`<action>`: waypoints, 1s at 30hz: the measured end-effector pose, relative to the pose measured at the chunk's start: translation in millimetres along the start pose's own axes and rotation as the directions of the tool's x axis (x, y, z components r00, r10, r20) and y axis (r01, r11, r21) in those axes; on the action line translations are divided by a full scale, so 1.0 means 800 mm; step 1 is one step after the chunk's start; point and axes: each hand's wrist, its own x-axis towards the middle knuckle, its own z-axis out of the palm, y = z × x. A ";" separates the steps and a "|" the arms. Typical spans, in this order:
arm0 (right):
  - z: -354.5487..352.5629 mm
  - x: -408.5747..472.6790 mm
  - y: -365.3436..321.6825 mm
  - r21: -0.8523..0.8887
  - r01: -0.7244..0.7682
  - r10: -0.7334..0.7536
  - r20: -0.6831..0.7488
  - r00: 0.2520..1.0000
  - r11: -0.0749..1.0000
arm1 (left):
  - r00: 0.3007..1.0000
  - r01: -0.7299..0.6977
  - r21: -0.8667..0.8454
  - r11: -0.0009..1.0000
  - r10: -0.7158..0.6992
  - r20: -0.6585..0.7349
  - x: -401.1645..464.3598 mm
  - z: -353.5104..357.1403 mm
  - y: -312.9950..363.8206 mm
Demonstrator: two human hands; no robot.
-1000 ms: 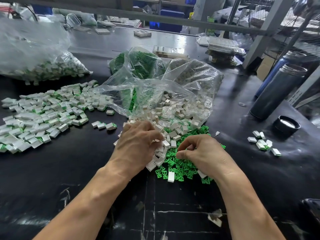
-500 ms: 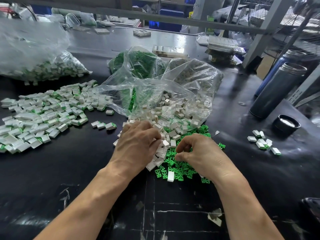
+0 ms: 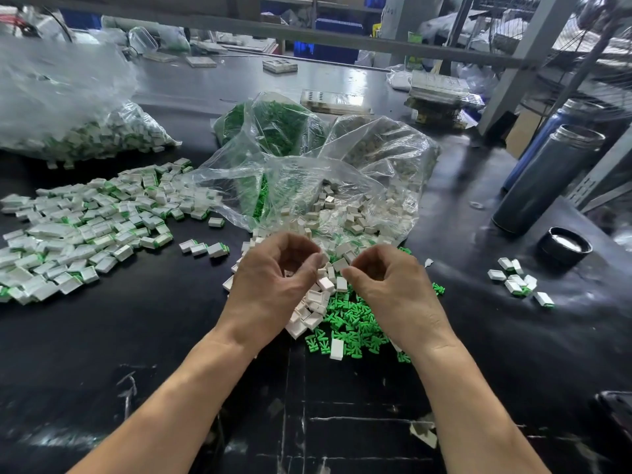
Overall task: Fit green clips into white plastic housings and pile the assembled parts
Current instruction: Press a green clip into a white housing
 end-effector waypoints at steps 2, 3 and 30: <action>0.005 0.002 -0.002 0.185 -0.019 0.026 -0.033 0.999 0.983 | 1.000 0.030 -0.133 0.991 -0.031 -0.001 0.000 0.000 0.004; 0.006 0.002 -0.003 0.272 -0.028 0.039 -0.035 0.999 0.962 | 0.999 0.035 -0.178 0.983 -0.037 -0.005 -0.001 0.000 0.006; 0.022 -0.006 -0.015 0.656 0.086 -0.052 -0.071 0.996 0.750 | 0.999 0.019 -0.079 0.997 -0.016 0.049 0.001 0.005 -0.009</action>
